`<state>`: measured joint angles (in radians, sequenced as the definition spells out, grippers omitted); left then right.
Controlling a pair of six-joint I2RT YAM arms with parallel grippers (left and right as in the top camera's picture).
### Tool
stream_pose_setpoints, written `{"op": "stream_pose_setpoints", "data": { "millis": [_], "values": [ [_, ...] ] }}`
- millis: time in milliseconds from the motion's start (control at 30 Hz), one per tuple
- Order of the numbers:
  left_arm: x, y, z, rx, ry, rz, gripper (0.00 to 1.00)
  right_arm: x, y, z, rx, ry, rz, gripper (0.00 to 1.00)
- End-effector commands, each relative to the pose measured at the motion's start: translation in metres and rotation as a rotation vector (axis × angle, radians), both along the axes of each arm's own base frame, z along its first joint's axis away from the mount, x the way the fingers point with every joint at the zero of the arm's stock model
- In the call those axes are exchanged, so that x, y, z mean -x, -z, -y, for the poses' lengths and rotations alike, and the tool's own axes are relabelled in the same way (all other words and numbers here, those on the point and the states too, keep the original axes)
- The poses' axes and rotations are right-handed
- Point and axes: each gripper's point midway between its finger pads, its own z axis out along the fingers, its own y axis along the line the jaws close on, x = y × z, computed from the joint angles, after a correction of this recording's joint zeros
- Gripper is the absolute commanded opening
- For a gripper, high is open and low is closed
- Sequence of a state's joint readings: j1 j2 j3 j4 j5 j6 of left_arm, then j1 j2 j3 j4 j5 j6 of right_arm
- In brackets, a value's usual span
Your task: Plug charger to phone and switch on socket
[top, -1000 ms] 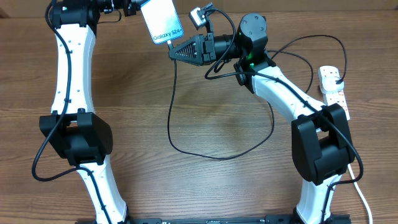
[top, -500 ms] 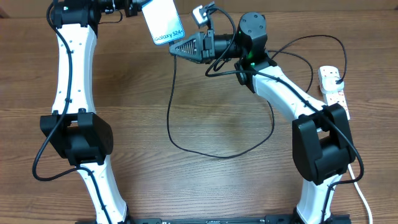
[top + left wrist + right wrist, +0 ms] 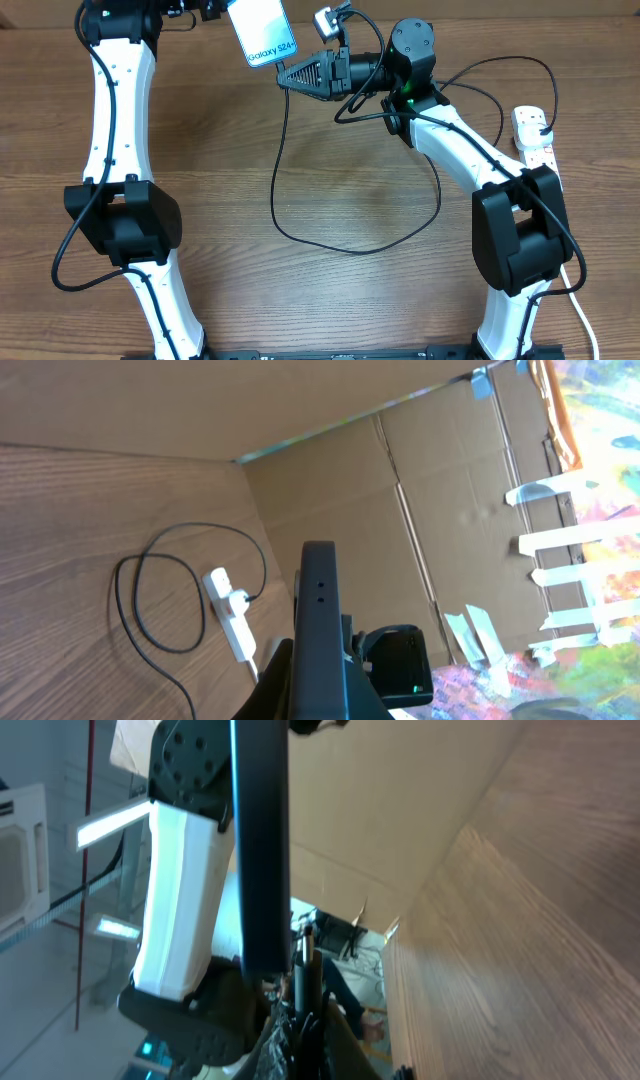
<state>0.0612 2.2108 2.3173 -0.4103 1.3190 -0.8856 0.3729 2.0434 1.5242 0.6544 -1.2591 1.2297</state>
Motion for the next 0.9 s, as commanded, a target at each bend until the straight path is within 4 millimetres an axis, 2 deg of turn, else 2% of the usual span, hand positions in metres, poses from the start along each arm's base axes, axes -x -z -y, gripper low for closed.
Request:
{"op": "stream_pose_setpoints", "data": {
  "millis": [0,300,500,867],
  "values": [
    [0.0,-0.011,-0.009,0.014,-0.017,-0.005,0.04,0.009,-0.004,0.005,0.001,-0.059,0.062,0.04],
    [0.002,-0.01,-0.005,0.015,-0.007,-0.01,0.04,0.01,-0.013,0.005,-0.025,-0.053,0.138,0.04],
    [0.005,-0.01,0.008,0.014,0.016,-0.01,0.04,-0.004,-0.015,0.004,-0.034,0.021,0.069,0.04],
    [0.004,-0.01,0.008,0.014,0.015,-0.01,0.04,-0.01,-0.017,0.004,-0.042,0.056,0.049,0.04]
  ]
}}
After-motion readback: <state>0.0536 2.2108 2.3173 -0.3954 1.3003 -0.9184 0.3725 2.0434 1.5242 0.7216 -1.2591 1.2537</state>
